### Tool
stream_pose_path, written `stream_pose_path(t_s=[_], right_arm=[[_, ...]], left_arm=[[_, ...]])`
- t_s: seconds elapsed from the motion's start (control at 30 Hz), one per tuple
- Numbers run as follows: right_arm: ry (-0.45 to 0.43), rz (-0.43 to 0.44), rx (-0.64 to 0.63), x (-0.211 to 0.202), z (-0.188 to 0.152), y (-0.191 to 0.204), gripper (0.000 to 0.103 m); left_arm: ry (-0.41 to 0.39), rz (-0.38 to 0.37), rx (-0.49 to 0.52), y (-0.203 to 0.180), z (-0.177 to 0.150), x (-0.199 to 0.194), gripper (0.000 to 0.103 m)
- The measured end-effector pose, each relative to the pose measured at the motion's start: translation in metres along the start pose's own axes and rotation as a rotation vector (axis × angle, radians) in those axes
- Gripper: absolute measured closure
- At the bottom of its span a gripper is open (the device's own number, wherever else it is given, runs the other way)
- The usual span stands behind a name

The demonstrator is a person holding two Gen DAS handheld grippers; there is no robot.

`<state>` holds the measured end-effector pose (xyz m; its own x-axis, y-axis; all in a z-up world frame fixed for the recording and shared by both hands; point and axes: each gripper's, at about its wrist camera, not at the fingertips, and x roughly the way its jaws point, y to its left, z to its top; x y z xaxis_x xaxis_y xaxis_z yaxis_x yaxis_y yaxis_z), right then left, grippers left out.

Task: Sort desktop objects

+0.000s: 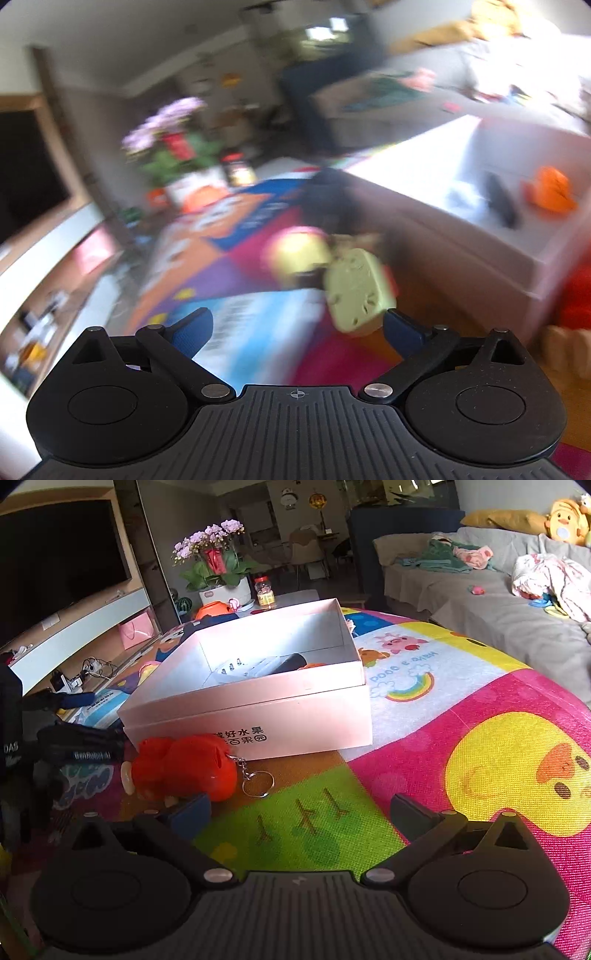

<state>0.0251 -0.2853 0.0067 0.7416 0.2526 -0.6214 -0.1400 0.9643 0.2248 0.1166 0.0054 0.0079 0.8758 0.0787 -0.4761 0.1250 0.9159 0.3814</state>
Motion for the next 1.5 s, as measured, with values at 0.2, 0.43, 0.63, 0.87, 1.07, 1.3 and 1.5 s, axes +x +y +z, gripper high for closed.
stream_pose_path(t_s=[0.2,0.43,0.63,0.87,1.07,1.3,1.5], right_arm=[[0.005,0.005,0.007,0.004,0.002,-0.001,0.000],[0.005,-0.002,0.004,0.004,0.001,0.001,0.000],[0.002,0.001,0.010,0.003,0.000,0.000,0.000],[-0.003,0.006,0.019,0.002,0.000,-0.001,0.000],[-0.001,-0.002,0.012,0.003,-0.001,0.001,0.000],[0.006,-0.021,-0.006,0.003,-0.001,0.004,0.000],[0.008,-0.023,-0.009,0.004,0.000,0.004,0.000]], left_arm=[[0.018,-0.108,-0.015,-0.008,-0.002,0.004,0.002],[0.025,-0.143,-0.019,-0.019,0.011,0.023,0.029],[0.023,-0.171,-0.023,-0.016,0.017,0.016,0.060],[-0.082,-0.255,-0.013,-0.007,0.007,-0.068,0.061],[-0.038,-0.484,-0.176,-0.002,-0.003,-0.113,0.061],[0.034,-0.448,-0.301,0.009,-0.008,-0.091,0.057],[0.090,-0.180,-0.417,0.049,-0.031,-0.064,0.032]])
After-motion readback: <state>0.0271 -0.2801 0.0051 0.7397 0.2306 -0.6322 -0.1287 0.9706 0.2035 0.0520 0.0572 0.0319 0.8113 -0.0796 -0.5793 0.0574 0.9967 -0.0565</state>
